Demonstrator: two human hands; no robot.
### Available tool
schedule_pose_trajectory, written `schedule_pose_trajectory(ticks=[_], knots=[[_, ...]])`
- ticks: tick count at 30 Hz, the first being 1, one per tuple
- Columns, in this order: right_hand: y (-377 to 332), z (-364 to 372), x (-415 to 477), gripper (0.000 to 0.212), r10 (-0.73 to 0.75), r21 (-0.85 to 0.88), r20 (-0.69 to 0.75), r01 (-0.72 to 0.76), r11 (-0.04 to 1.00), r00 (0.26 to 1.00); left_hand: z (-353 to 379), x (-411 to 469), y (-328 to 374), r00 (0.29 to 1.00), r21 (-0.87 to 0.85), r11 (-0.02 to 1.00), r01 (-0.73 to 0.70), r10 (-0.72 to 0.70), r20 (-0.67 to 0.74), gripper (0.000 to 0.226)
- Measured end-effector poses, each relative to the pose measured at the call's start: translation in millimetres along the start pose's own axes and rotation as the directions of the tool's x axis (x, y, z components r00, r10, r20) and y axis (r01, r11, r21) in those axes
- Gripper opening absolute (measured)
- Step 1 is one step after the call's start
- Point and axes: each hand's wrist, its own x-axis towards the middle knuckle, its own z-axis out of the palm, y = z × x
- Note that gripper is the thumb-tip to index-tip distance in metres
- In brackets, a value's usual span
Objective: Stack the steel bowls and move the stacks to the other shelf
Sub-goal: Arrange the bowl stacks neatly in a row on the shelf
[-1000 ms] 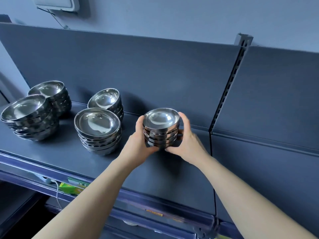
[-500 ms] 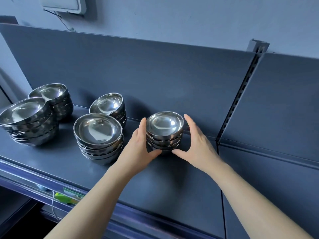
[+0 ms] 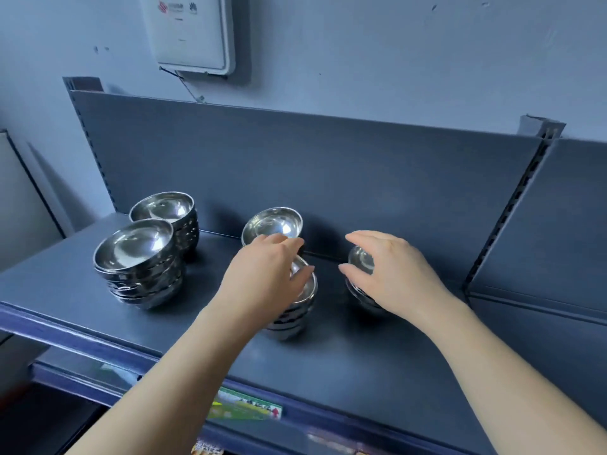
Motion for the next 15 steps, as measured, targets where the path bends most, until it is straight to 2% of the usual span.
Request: schedule_pose_trajectory(ticks=[5,10,15], knots=[[-76.7,15.6,21.8,0.037,-0.004,0.009,-0.001,0.004,1.0,1.0,-41.5,-17.4,-73.8,1.0,0.042,0.999,-0.025,0.026,-0.015,0.04],[-143.6,35.4,35.1,0.036,-0.014,0.007,0.039,0.014,1.0,0.999,-66.2,-37.5,-139.9,1.0,0.098,0.995,0.006,-0.007,0.005,0.04],[-184.8,57.3,49.7,0.045,-0.036,0.066,0.143,0.027,0.997,0.989,-78.9,-54.3,-190.9,0.988,0.056,0.986,0.154,-0.155,0.016,0.046]])
